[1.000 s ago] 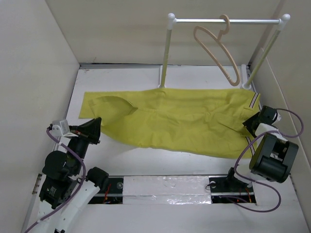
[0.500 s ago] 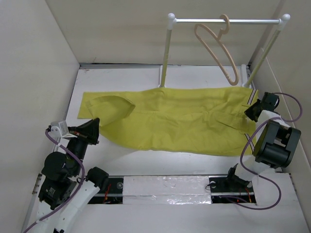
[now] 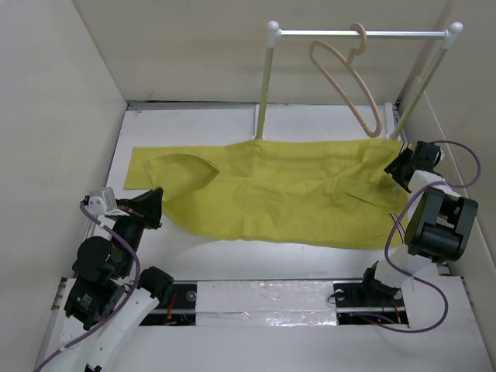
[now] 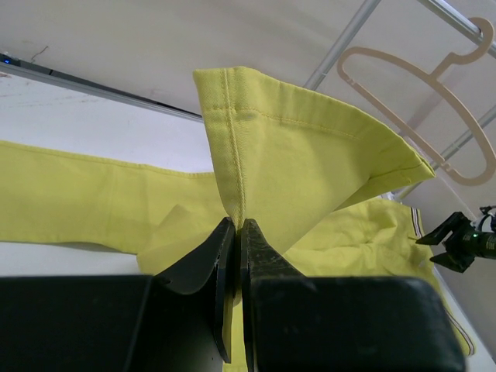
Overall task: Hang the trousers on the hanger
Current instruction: Flatten out the trousers at the center of the board.
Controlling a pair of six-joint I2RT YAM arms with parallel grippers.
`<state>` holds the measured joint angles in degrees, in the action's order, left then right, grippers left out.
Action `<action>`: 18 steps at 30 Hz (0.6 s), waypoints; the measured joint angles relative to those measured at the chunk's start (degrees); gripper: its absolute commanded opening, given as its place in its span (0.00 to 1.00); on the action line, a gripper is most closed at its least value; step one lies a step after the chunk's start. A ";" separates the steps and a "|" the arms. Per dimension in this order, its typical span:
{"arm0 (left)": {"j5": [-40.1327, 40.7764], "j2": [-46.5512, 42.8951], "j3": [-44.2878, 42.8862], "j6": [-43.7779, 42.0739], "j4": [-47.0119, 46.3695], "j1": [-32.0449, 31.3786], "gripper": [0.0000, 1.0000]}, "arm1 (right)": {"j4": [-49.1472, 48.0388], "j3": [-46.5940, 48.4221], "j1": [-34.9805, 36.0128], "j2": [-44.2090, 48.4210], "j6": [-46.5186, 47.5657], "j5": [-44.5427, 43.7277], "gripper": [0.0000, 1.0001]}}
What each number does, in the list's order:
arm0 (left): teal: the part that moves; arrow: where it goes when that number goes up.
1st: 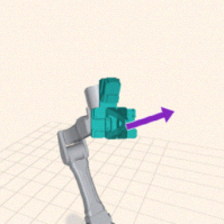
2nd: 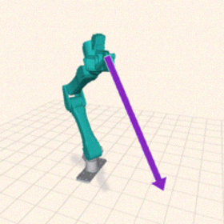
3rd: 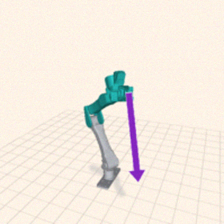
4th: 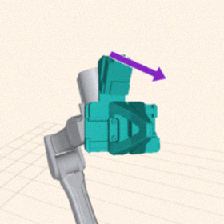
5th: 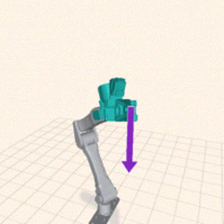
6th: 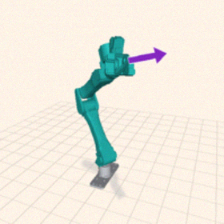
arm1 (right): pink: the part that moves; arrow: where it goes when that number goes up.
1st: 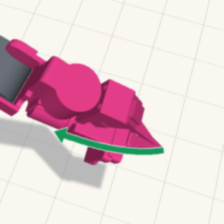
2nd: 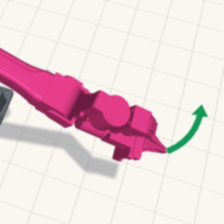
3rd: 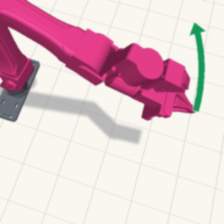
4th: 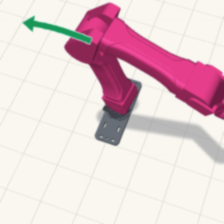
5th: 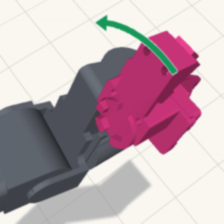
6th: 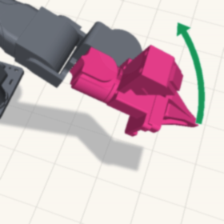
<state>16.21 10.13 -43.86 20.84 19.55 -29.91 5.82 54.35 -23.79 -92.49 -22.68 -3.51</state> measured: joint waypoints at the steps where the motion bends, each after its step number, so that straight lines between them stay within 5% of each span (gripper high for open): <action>1: -0.02 0.04 0.00 -0.02 0.00 0.02 0.00 | -0.04 0.44 -0.17 -1.05 0.07 0.00 0.60; 5: 0.00 0.07 0.00 -0.02 -0.02 0.02 0.00 | 0.26 1.70 0.28 -5.92 0.35 0.76 0.49; 7: 0.02 0.07 0.00 -0.02 0.00 0.02 0.00 | 0.57 2.51 1.11 -7.69 0.63 0.76 0.22; 10: 0.13 0.07 0.00 -0.02 0.00 0.02 0.00 | 1.14 3.50 1.97 -8.31 1.11 1.29 0.00; 18: 0.85 0.04 0.00 0.00 0.00 0.02 0.00 | 1.84 5.09 9.29 -8.35 4.15 1.29 0.00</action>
<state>17.06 10.17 -43.86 20.84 19.55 -29.89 7.66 59.44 -14.50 -100.84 -18.52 -2.22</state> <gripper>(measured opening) 0.021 0.051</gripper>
